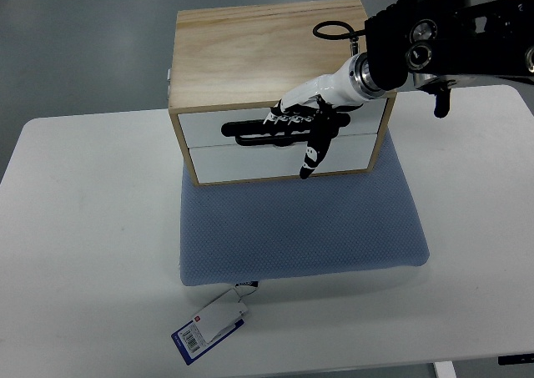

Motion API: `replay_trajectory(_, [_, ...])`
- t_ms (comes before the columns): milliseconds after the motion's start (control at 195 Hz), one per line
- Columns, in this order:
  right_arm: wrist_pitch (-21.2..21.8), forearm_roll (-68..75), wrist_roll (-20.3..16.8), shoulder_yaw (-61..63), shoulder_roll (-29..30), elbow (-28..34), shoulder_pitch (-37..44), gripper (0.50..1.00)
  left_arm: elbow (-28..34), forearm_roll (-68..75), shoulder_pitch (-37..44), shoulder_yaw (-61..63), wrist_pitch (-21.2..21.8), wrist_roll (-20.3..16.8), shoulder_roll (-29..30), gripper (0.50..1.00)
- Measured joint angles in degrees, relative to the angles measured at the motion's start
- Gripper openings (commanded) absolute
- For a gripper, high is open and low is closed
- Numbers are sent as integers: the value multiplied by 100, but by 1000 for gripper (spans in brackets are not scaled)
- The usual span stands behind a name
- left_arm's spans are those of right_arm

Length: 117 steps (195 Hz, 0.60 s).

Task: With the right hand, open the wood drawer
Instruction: 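Lower the right hand and hook fingers around the upper drawer's black handle, then pull the upper drawer handle toward the robot with the right hand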

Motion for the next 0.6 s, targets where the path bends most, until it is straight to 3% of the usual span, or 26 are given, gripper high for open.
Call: replay_trajectory(600, [350, -142, 6, -77, -90, 99, 23, 917, 0, 0, 0, 0, 0, 0, 0, 1000])
